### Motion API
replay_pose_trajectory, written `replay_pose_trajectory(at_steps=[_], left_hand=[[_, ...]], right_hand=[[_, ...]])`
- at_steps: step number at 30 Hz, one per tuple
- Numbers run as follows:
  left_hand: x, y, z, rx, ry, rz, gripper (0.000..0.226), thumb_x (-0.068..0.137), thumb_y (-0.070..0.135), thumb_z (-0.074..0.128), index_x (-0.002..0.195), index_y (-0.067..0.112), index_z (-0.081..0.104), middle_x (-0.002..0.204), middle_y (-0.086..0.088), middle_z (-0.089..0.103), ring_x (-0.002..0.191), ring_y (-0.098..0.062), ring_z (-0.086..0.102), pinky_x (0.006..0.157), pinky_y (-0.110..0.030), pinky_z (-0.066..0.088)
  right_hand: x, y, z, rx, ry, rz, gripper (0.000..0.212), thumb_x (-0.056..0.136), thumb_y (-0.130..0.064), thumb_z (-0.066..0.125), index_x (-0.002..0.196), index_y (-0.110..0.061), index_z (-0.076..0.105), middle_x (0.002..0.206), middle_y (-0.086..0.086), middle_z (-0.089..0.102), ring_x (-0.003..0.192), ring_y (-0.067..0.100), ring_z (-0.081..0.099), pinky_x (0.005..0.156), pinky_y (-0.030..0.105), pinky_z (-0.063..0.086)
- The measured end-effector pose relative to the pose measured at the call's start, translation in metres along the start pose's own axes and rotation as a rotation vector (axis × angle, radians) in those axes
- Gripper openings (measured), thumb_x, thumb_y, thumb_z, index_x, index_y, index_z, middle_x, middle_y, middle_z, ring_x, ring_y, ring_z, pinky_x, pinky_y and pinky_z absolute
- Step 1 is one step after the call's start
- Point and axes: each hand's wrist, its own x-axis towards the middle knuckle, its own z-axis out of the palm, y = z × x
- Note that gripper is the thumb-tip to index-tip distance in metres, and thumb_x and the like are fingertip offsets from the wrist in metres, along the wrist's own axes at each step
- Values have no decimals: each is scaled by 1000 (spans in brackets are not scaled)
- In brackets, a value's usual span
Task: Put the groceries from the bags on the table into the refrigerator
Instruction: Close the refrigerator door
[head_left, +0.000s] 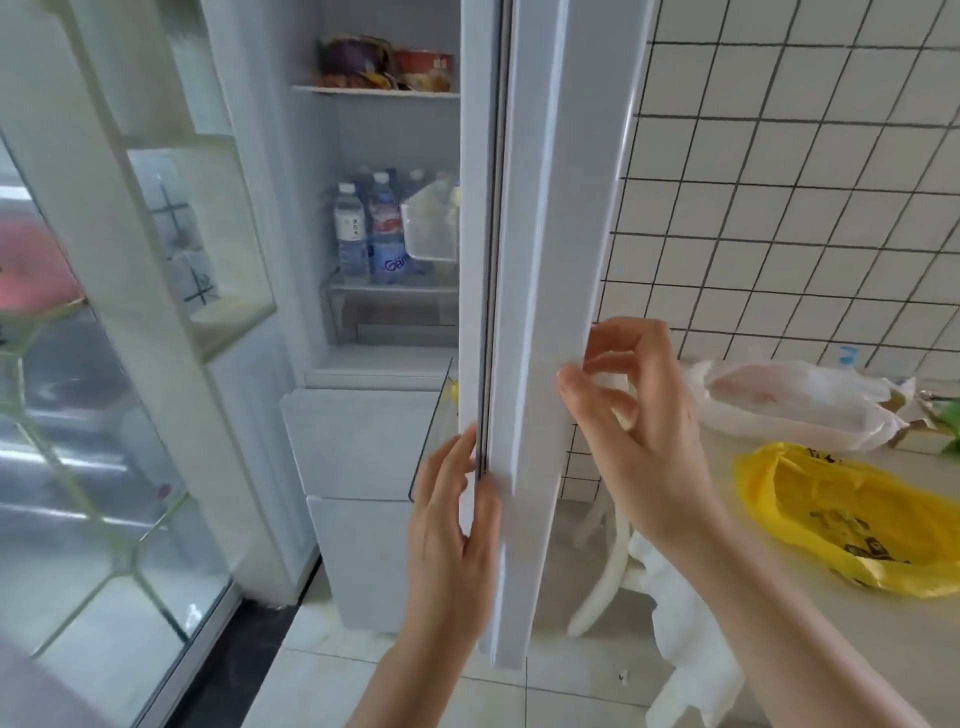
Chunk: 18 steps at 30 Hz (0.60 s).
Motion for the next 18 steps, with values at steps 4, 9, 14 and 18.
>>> replay_pose_trajectory(at_steps=[4,9,14,18], left_hand=[[22,-17,-49,-33,-17,-51,45,95,46,39,136,31,50,119,18,57,113,-10,58,90,-25,47],[43,-43,-103,-59,10,-112,41,101,38,38,141,31,47,125,18,58,120,-4,54,93,-14,43],[67,-68,-140,-100,-2,-129,46,101,38,35,146,29,40,142,11,51,133,-9,46,109,-39,40],[94,-86,-157,-46,65,-130,53,100,47,27,146,26,39,142,12,51,134,-7,44,111,-41,38]], right_hand=[[3,-12,55,-73,-54,-34,37,88,-39,57,119,-22,46,117,-6,52,110,15,55,86,34,53],[12,-16,116,-219,-51,-104,50,91,-34,58,135,-15,42,131,-3,41,121,7,45,95,28,47],[29,-8,167,-241,-99,-89,51,93,-28,58,139,-16,39,140,-3,36,129,6,38,104,36,42],[48,-1,207,-264,-114,-132,52,92,-22,60,138,-13,40,142,0,35,133,8,35,106,33,39]])
